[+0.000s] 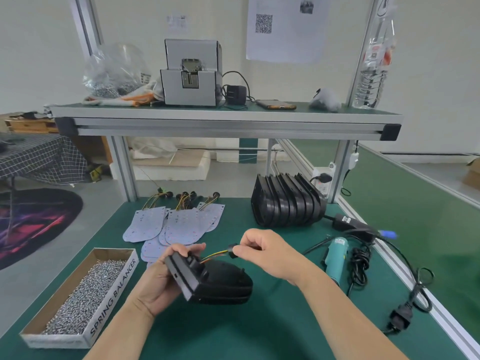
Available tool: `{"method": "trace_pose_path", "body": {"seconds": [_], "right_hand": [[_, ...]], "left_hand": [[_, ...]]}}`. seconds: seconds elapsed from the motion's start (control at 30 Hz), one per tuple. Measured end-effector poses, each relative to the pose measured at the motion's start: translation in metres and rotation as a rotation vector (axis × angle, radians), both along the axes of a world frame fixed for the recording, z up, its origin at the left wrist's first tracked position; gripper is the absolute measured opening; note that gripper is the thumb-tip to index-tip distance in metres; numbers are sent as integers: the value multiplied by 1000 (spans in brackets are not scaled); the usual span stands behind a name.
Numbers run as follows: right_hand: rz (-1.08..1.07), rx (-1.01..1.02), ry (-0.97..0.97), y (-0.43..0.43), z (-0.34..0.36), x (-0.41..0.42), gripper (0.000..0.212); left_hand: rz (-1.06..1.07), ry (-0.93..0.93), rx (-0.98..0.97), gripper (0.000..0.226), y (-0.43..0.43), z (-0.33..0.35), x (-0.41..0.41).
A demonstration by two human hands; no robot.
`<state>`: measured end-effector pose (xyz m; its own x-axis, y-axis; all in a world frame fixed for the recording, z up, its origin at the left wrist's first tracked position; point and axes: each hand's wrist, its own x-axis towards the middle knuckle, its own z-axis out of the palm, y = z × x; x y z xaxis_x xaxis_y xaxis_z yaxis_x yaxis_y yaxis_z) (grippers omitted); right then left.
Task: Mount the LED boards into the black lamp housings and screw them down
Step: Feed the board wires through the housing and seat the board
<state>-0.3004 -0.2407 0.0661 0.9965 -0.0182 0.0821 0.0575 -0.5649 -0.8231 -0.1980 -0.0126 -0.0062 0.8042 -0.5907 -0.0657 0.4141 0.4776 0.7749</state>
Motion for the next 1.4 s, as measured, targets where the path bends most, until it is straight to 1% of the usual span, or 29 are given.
{"method": "trace_pose_path", "body": {"seconds": [0.07, 0.13, 0.17, 0.2, 0.23, 0.27, 0.3, 0.33, 0.37, 0.4, 0.43, 0.47, 0.5, 0.57, 0.6, 0.63, 0.67, 0.7, 0.77, 0.8, 0.87, 1.0, 1.1, 1.17, 1.23, 1.3, 1.37, 1.4], "right_hand": [[-30, 82, -53, 4, 5, 2, 33], [-67, 104, -95, 6, 10, 4, 36], [-82, 100, -108, 7, 13, 5, 37], [-93, 91, -116, 8, 15, 5, 37], [-99, 74, -121, 9, 17, 6, 38], [-104, 45, -123, 12, 19, 7, 38], [-108, 3, -126, 16, 22, 8, 39], [-108, -49, -132, 21, 25, 9, 38], [-101, -102, -137, 27, 28, 10, 37], [-86, -145, -138, 33, 32, 10, 34], [-66, -167, -133, 38, 35, 10, 31], [-53, -176, -129, 42, 38, 10, 27], [-53, -182, -134, 44, 39, 8, 25], [-94, -214, -187, 46, 40, 4, 28], [-117, -243, -222, 47, 40, 2, 30], [-130, -272, -256, 49, 39, -1, 33], [-140, -298, -287, 52, 39, -3, 34], [-152, -320, -312, 54, 38, -5, 35], [-183, -350, -341, 58, 40, -6, 35], [-197, -353, -354, 58, 41, -7, 35], [-211, -344, -388, 56, 45, -10, 34], [-201, -348, -446, 53, 51, -16, 33], [-220, -302, -413, 49, 53, -20, 32], [-242, -296, -355, 39, 62, -22, 31], [-203, -413, -237, 35, 73, -22, 31], [-130, -636, -88, 42, 81, -19, 30], [-50, -823, -2, 56, 78, -14, 18], [-33, -864, 15, 61, 76, -12, 15]], "left_hand": [[11, 28, 14, 31, 4, -6, 2], [82, 33, 51, 51, 9, -1, 8], [161, 11, 93, 59, 11, 6, 10], [262, -40, 143, 62, 13, 17, 12], [354, -122, 194, 60, 15, 32, 12], [404, -251, 245, 53, 14, 47, 9], [380, -446, 321, 45, 12, 63, 2], [270, -682, 453, 42, 7, 78, -8], [105, -902, 624, 50, 0, 89, -18], [-33, -1075, 779, 62, -9, 96, -26], [-94, -1220, 909, 71, -19, 98, -31], [-78, -1331, 1017, 73, -28, 98, -34], [-23, -1397, 1101, 67, -34, 98, -35], [68, -1482, 1209, 38, -36, 99, -34], [83, -1505, 1259, 24, -34, 98, -33], [83, -1515, 1294, 15, -32, 97, -32], [69, -1515, 1310, 14, -29, 94, -31], [42, -1496, 1316, 17, -27, 91, -30], [-30, -1384, 1351, 29, -23, 87, -28], [-62, -1318, 1372, 29, -20, 84, -25], [-72, -1224, 1379, 19, -13, 81, -21], [-88, -1087, 1235, 11, -5, 82, -18], [-11, -1096, 1134, 10, -7, 88, -21], [66, -1109, 1136, 3, -11, 93, -24], [117, -1123, 1221, 4, -17, 99, -28], [170, -1159, 1305, 8, -28, 106, -36], [213, -1233, 1347, 17, -41, 113, -43], [216, -1262, 1359, 23, -45, 117, -46]]}}
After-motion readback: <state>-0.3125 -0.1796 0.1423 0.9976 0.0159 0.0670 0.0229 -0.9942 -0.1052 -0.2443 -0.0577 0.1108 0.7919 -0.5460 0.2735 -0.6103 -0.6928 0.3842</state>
